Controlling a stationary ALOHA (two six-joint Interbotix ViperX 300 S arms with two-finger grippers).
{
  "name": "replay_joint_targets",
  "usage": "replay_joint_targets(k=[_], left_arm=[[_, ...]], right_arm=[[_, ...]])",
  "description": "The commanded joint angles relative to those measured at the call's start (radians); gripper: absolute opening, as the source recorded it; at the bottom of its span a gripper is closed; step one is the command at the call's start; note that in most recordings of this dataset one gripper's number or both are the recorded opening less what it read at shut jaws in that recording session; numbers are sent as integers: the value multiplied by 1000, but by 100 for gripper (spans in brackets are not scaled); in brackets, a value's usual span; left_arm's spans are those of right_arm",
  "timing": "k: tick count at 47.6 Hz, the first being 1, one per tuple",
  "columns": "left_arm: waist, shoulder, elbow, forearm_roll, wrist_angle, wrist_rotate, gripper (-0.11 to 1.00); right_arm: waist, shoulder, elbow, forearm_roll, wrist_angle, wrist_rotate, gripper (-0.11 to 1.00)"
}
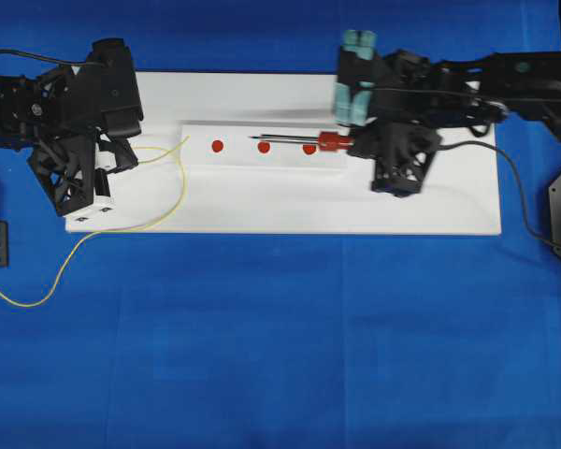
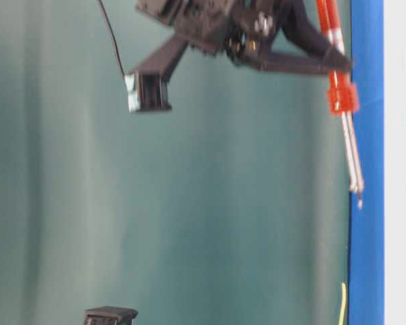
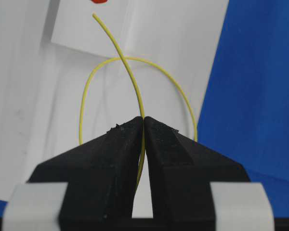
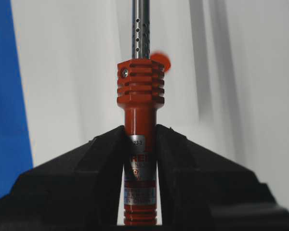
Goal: Touch the tip of the soldering iron to the tip of the solder at the mark.
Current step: 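Lift both tools away from the left dot, then move the wire tip to the middle red dot, iron tip toward it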
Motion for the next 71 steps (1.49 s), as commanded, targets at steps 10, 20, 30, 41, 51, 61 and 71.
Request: replay_joint_targets(k=[10, 20, 30, 41, 51, 61, 71], left_arm=[[-2, -2, -21, 2, -2, 0, 3], [-2, 38, -61, 2, 0, 2, 3], [0, 126, -153, 2, 9, 8, 3], [-2, 265, -253, 2, 17, 9, 3], [-3, 391, -341, 2, 48, 11, 3], [-2, 465, -393, 2, 49, 15, 3], [-3, 472, -391, 2, 52, 8, 3]], right_arm=[[-5, -95, 63, -9, -14, 41, 6], [-6, -94, 60, -15, -20, 44, 6], [-5, -94, 63, -17, -23, 44, 6], [-6, -92, 64, -17, -23, 44, 6], [-6, -94, 72, -17, -23, 44, 6], [-6, -94, 83, -17, -34, 44, 6], [-6, -94, 87, -17, -34, 44, 6]])
